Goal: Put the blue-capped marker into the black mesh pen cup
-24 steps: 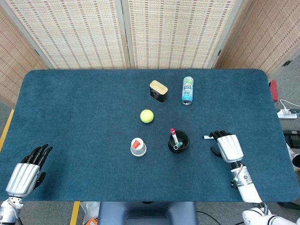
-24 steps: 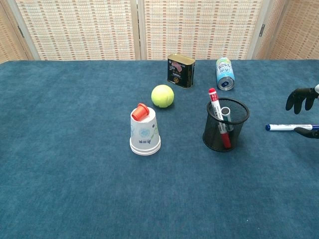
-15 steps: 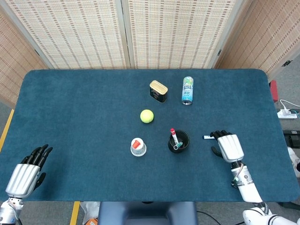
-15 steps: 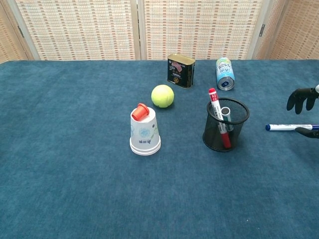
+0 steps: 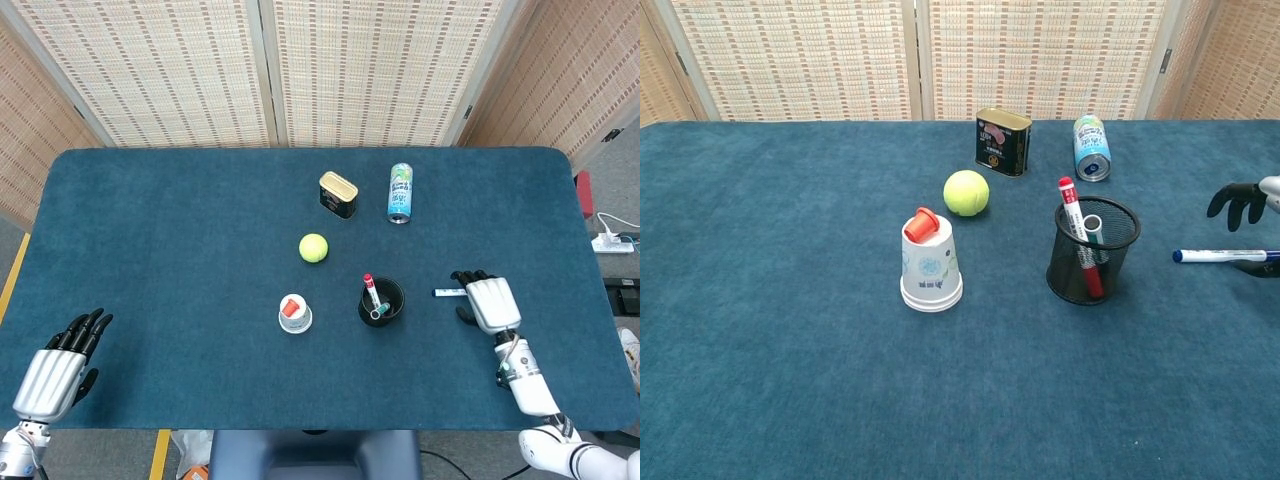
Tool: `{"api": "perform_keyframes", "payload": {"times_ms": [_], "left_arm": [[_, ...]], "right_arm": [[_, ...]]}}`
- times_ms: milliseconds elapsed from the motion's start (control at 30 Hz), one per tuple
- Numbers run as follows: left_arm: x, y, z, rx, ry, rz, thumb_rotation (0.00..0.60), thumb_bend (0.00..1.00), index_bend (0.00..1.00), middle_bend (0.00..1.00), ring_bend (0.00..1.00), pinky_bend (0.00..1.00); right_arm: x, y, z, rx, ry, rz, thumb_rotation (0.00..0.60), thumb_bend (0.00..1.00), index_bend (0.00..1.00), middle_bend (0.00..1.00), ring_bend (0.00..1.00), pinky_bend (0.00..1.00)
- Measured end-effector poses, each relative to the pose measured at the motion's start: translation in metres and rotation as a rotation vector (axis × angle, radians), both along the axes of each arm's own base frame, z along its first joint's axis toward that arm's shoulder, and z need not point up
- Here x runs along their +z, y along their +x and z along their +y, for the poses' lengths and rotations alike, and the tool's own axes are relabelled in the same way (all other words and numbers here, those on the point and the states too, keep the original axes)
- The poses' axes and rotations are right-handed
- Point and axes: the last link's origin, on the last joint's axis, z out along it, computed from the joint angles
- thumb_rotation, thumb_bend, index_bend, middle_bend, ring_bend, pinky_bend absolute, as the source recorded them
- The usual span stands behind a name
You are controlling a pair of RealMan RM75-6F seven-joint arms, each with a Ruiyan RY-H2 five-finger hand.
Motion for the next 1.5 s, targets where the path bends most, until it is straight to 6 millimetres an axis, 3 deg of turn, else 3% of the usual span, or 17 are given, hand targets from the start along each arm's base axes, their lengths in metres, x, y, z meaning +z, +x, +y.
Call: {"api": "perform_keyframes", "payload": {"times_ms": [767,1267,1500], "left_arm": [[-0.001,-0.001,0.0,0.004,-0.009,-0.001,0.6,0.32,0.07,0.04,0.09,0.33],[-0.001,-0.001,0.001,0.005,-0.009,0.0,0.6,0.32,0.07,0.04,0.09,0.33],[-0.002,-0.001,0.0,0.003,-0.012,0.002,0.6,0.32,0.07,0.04,0.09,0.33]], "right_arm": [[-0.043,-0.002,-0.026,-0.012,0.061,0.051,0.6,0.2,0.44,0.38,0.35,0.55],[-0.048,-0.006,-0.029,-0.021,0.038,0.099,0.6,0.2,0.63,0.47,0.48,0.65],[-0.048,-0.006,-0.028,-0.016,0.033,0.096,0.6,0.2,0.65,0.48,0.49,0.65]]}}
